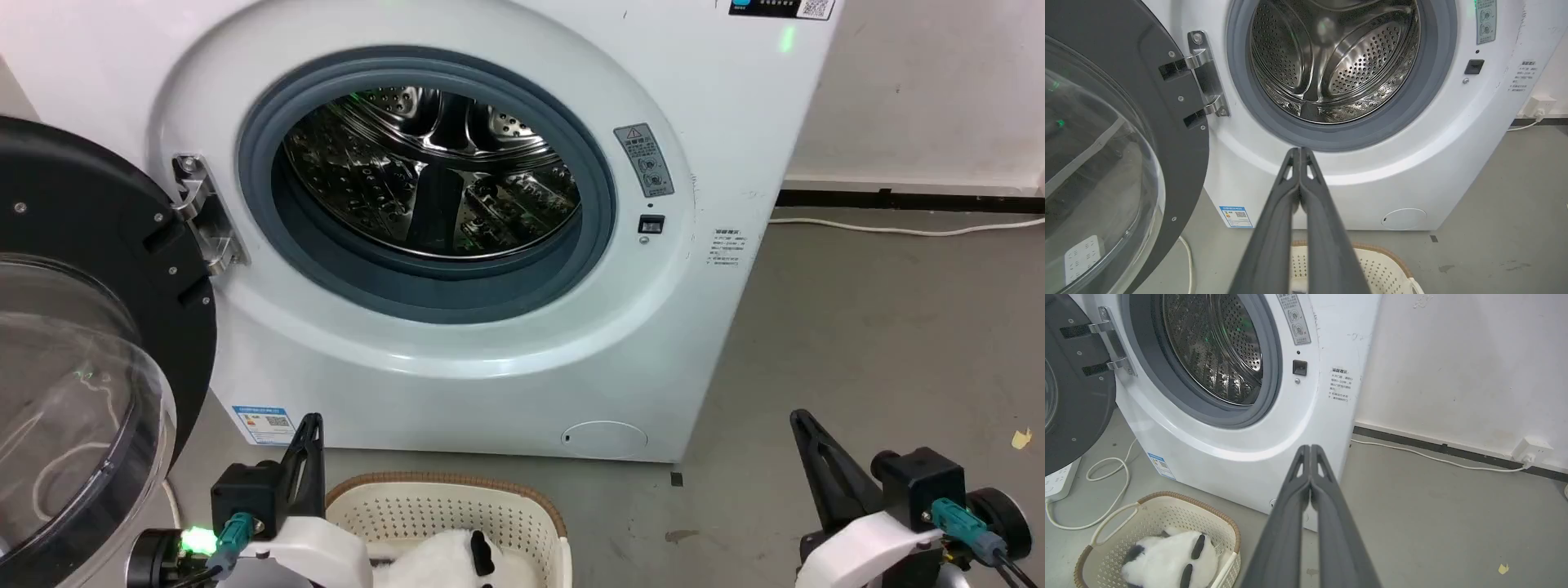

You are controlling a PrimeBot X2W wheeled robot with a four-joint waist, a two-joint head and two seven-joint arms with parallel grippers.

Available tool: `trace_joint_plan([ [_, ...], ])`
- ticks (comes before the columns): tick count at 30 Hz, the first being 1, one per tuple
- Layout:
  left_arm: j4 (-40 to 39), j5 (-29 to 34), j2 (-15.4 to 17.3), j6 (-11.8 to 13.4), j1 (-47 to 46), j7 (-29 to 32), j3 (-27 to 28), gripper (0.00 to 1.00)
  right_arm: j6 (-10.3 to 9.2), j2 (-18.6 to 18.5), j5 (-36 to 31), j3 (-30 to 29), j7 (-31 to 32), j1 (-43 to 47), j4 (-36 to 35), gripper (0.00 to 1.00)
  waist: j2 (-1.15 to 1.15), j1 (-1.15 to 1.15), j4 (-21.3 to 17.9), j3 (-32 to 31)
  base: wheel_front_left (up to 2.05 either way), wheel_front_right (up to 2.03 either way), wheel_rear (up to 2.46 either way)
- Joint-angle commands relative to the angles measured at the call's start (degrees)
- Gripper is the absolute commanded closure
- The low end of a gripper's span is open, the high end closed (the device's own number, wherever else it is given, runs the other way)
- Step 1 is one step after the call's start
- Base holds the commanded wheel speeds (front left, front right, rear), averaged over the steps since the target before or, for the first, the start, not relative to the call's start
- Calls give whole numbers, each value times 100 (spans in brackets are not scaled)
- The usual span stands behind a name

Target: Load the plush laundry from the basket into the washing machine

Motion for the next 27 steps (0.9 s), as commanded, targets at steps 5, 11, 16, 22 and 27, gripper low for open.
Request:
trace_joint_plan([
  [5, -25, 9, -1, -31, -89, 2, 15, 100, -5, 4, -43, -15, 3, -67, -26, 100, 0, 0, 0, 0, 0, 0, 0],
  [11, -25, 9, -1, -31, -89, 2, 15, 100, -5, 4, -43, -15, 3, -67, -26, 100, 0, 0, 0, 0, 0, 0, 0],
  [16, -25, 9, -1, -31, -89, 2, 15, 100, -5, 4, -43, -15, 3, -67, -26, 100, 0, 0, 0, 0, 0, 0, 0],
  [22, -25, 9, -1, -31, -89, 2, 15, 100, -5, 4, -43, -15, 3, -67, -26, 100, 0, 0, 0, 0, 0, 0, 0],
  [27, -25, 9, -1, -31, -89, 2, 15, 100, -5, 4, -43, -15, 3, -67, -26, 100, 0, 0, 0, 0, 0, 0, 0],
])
